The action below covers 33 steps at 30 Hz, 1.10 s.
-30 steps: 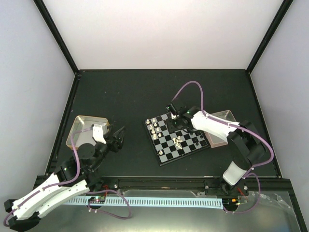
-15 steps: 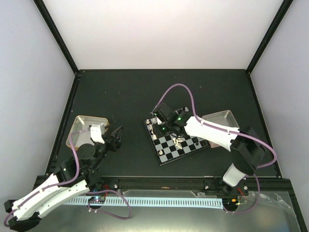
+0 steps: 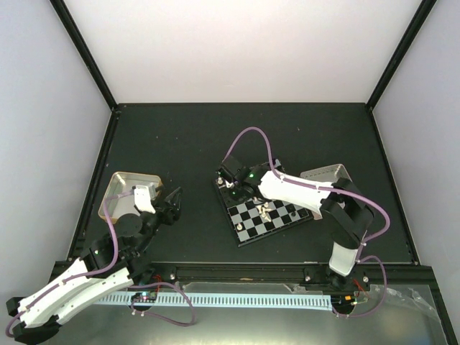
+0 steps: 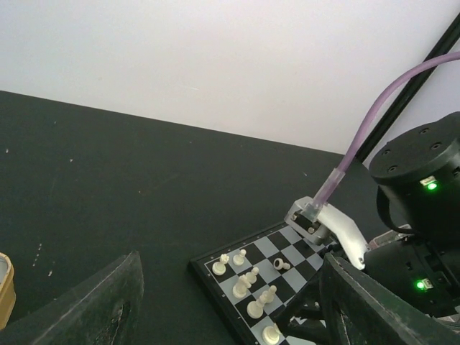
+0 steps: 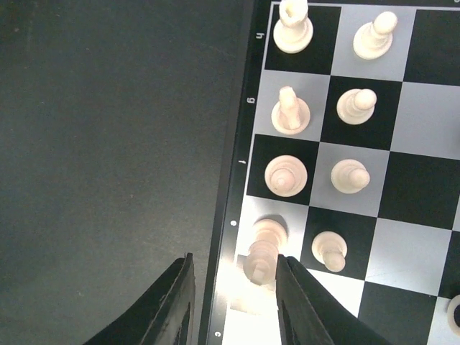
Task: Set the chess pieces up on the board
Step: Adjust the chess piece on the chessboard.
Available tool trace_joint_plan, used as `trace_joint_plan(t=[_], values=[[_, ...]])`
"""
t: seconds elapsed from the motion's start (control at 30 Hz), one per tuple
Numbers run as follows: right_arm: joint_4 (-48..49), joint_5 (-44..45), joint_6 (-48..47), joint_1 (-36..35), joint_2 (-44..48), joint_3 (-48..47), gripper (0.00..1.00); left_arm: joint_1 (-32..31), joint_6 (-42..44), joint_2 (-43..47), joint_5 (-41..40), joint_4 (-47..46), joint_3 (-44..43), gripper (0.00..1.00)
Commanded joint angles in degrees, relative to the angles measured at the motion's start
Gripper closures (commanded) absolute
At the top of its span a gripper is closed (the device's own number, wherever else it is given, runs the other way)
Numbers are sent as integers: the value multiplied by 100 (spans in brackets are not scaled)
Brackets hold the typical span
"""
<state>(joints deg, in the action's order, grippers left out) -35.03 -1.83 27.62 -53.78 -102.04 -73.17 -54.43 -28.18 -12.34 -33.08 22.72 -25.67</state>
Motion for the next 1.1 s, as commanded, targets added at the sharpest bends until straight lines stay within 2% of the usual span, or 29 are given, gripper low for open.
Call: trace_joint_plan(t=[0.0, 0.27, 0.43, 0.53, 0.93, 1.07], values=[[-260, 280, 113, -42, -197, -248, 66, 19, -51, 38, -102, 92, -8, 32], [-333, 348, 158, -40, -477, -353, 68, 20, -45, 12, -117, 93, -12, 31], [-389, 428, 156, -51, -466, -331, 83, 19, -42, 21, -111, 100, -29, 31], [-383, 436, 152, -71, -339, -186, 89, 22, -46, 30, -111, 99, -39, 31], [-521, 334, 240, -254, 18, 181, 90, 21, -58, 39, -85, 101, -27, 31], [-479, 335, 245, -265, -79, 177, 86, 19, -51, 30, -84, 92, -26, 31]])
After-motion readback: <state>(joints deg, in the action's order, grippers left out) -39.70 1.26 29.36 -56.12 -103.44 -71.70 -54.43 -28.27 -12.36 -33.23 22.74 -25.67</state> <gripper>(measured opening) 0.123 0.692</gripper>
